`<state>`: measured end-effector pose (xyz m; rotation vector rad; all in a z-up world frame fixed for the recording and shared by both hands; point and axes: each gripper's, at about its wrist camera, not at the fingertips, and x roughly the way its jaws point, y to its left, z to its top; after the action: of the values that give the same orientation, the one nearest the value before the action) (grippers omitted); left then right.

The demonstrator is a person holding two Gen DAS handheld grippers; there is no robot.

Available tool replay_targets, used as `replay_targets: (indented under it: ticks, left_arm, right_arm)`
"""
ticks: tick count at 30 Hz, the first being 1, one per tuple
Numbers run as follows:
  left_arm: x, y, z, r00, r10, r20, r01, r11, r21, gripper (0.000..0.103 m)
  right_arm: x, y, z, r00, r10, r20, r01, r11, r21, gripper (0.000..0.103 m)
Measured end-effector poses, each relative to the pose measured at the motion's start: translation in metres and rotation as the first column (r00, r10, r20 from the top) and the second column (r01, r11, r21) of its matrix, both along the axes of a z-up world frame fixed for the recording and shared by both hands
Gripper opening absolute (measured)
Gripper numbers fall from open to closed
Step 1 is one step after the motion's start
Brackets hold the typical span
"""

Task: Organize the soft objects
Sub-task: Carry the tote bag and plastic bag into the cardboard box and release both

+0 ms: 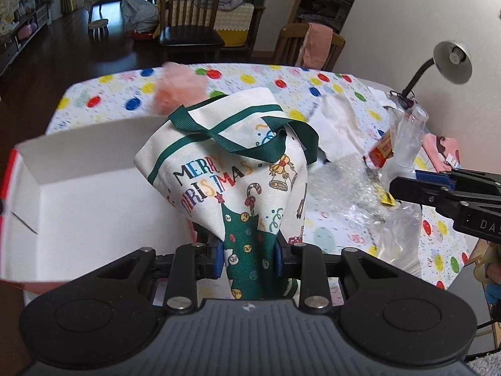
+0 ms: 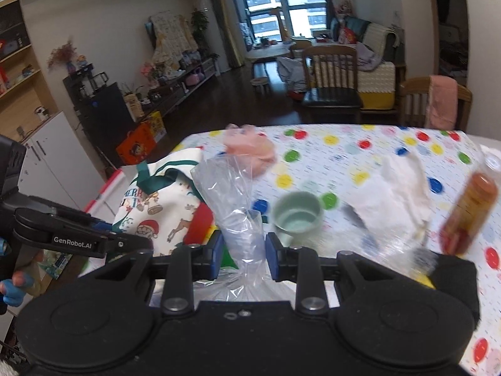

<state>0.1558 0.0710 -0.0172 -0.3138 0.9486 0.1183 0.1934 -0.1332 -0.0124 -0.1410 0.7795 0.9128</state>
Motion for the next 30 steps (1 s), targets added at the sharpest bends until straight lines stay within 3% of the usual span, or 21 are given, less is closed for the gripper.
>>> replay_targets:
  ticks: [15, 30]
  left_arm:
    - [-0.035, 0.122, 0.009, 0.999, 0.011, -0.043, -0.009, 0.999, 0.036, 0.029]
    - [-0.034, 0.196, -0.041, 0.985, -0.008, -0.175, 0.028, 0.993, 0.112, 0.029]
  right_arm:
    - [-0.023, 0.135, 0.001, 0.999, 0.028, -0.021, -0.028, 1.000, 0.003, 0.027]
    - [-0.019, 0.245, -0.036, 0.997, -0.014, -0.071, 0.010, 0.998, -0.054, 0.027]
